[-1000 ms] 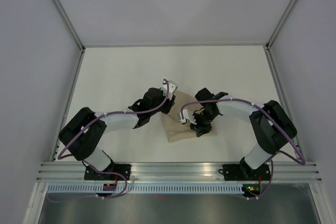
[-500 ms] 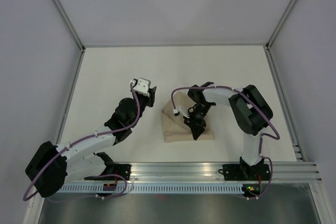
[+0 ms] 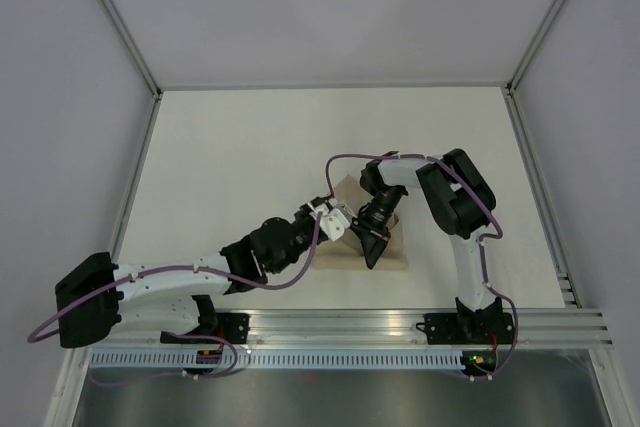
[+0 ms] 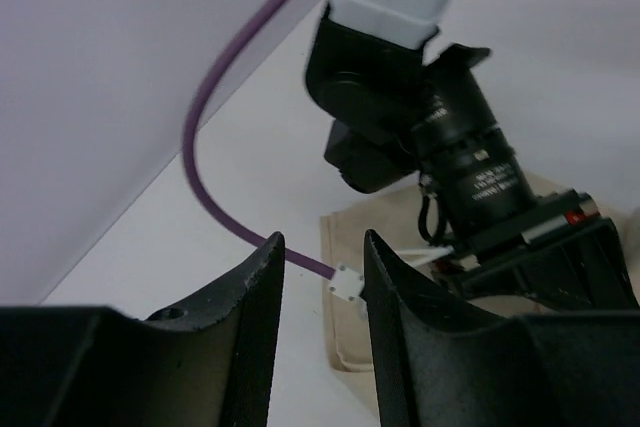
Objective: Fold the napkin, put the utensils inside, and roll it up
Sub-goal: Roll the napkin with the utensil
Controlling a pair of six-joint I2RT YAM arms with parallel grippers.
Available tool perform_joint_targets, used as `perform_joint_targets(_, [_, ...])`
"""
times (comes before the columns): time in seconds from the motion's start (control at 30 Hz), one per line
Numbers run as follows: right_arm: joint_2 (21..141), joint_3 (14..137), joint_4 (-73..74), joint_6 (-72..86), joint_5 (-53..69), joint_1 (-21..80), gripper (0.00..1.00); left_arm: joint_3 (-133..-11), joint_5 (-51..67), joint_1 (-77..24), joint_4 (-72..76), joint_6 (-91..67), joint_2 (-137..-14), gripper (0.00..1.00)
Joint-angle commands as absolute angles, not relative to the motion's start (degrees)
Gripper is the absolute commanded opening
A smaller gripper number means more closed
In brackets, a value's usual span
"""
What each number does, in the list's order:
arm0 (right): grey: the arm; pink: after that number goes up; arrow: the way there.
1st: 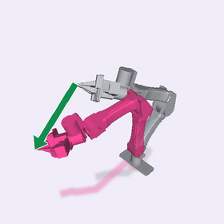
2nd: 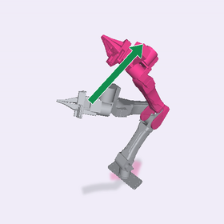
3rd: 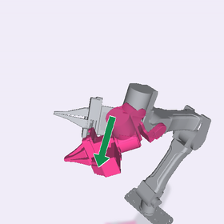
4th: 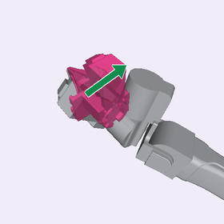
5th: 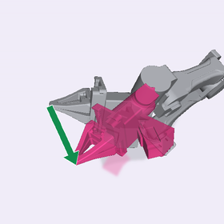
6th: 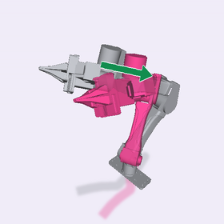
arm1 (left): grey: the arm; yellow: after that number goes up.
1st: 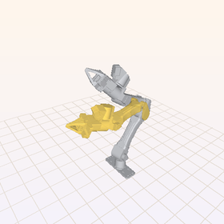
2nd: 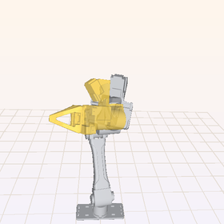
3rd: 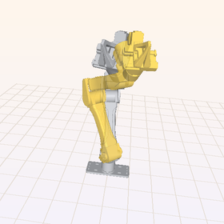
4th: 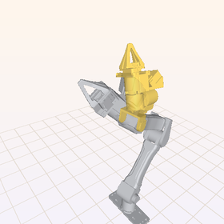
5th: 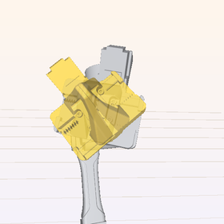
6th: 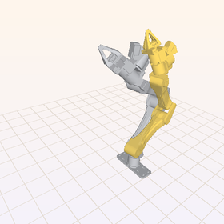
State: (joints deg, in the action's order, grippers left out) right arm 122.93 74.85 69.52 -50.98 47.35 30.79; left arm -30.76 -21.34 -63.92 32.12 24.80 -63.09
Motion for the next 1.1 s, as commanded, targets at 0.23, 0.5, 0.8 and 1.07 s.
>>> perform_joint_targets(0.23, [128.58,76.03,59.50,-53.09,36.91,28.83,0.06,-33.40,-14.35,-73.38,20.39,30.85,-72.33,0.48])
perform_joint_targets(0.5, [129.02,75.94,59.50,-52.91,36.91,28.48,0.06,-32.52,-9.85,-76.03,24.78,28.65,-82.86,0.52])
perform_joint_targets(0.8, [129.29,75.41,59.59,-53.44,36.56,27.95,0.06,-31.03,-8.88,-75.59,33.39,26.63,-91.49,0.56])
perform_joint_targets(1.07, [129.46,75.67,59.77,-53.61,36.65,27.60,0.06,-30.85,-8.00,-73.48,34.89,25.67,-94.22,0.56])
